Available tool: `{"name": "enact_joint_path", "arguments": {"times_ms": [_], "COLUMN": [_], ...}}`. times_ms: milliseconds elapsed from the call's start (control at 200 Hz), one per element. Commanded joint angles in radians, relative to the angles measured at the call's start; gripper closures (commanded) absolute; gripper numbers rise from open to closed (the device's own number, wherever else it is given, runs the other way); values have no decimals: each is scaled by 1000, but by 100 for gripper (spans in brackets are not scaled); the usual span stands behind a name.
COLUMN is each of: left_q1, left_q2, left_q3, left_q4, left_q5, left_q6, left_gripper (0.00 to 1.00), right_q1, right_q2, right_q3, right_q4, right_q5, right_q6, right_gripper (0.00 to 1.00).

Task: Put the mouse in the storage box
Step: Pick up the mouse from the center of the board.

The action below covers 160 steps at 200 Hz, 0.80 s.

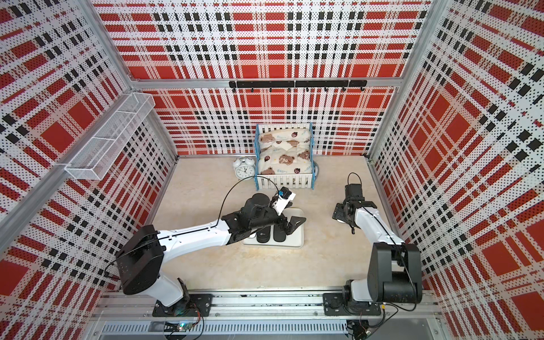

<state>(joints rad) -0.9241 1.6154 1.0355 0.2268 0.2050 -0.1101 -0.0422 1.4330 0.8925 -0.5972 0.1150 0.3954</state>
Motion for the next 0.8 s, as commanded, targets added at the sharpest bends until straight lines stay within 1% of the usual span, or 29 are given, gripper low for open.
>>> {"name": "enact_joint_path", "arguments": {"times_ms": [0,65,130,271,401,521,631,797], "left_q1": [-1,-1,-1,1,1,1,1,3], "left_q2": [5,6,5,16,27,37,41,36], "left_q3": [27,26,16,16,18,21,23,28], "left_q4": [-12,-12,7,12,8,7,6,-14], "left_q5": [34,26,23,25,28,22,9,-22], "left_q6": [35,31,27,30,28,26,29,32], "left_gripper": [1,1,1,1,1,1,1,1], "right_q1": [-7,-8,-8,-8,-8,-9,-15,-15], "right_q2": [47,86,121,219,259,294,339,361], "right_q3": [61,96,123,191,216,215,206,192], "right_q4": [20,10,18,7,2,-6,-2,5], "right_q5": [18,80,85,33,-1,11,-38,-22], "right_q6": [-38,-34,-44,-58,-56,-31,-19,-14], "right_gripper": [17,16,16,18,19,20,20,27]}}
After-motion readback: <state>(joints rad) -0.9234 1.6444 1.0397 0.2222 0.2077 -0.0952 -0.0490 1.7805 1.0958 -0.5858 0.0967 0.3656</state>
